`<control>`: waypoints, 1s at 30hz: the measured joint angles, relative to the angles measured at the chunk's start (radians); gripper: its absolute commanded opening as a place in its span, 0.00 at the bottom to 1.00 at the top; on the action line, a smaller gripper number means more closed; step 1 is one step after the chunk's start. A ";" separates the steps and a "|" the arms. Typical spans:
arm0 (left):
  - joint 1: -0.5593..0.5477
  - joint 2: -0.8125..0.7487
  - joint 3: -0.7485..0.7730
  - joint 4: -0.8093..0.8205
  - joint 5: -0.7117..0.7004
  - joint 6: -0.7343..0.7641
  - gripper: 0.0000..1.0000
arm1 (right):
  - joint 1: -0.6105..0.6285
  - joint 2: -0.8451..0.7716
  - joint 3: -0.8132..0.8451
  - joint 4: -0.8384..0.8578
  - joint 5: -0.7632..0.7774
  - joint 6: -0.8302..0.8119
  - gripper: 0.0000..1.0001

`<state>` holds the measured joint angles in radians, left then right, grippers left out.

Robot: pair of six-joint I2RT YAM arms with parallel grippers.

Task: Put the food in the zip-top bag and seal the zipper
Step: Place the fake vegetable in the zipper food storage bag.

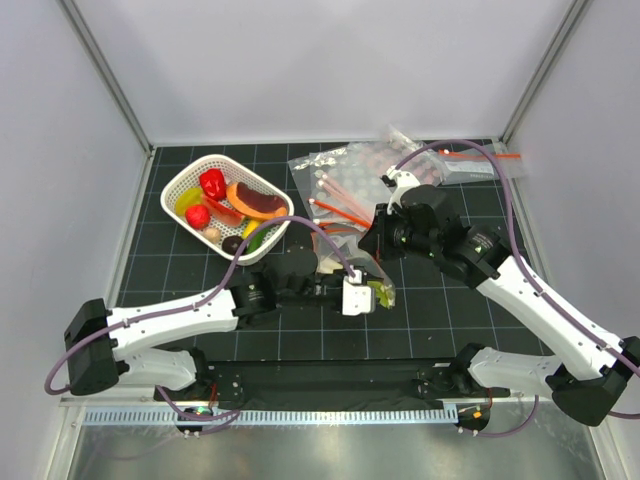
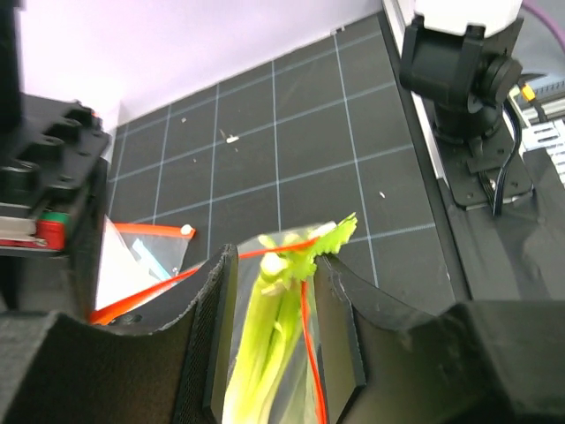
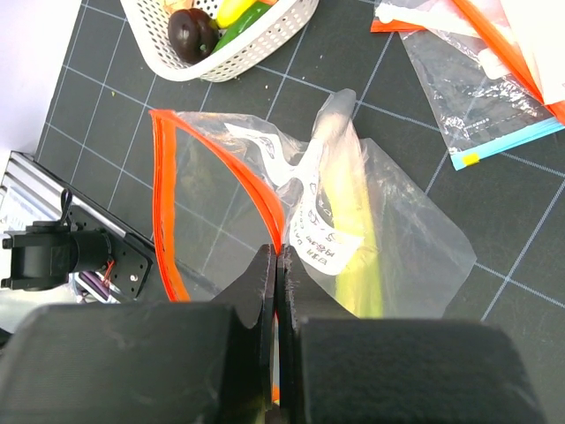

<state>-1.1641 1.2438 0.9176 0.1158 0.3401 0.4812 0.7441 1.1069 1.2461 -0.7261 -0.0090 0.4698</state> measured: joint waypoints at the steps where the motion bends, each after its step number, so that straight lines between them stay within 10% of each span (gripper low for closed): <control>1: 0.000 -0.002 0.000 0.008 0.001 -0.004 0.41 | 0.000 0.000 0.000 0.000 -0.001 0.000 0.01; 7: 0.000 -0.006 0.000 0.022 0.041 -0.016 0.00 | 0.000 0.000 0.000 0.000 -0.002 0.000 0.01; 30: 0.025 0.131 0.143 -0.116 -0.170 -0.126 0.00 | -0.024 -0.016 -0.001 -0.016 0.037 -0.015 0.01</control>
<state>-1.1389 1.3750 1.0603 -0.0002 0.1703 0.3557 0.7197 1.0908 1.2449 -0.7418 0.0277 0.4549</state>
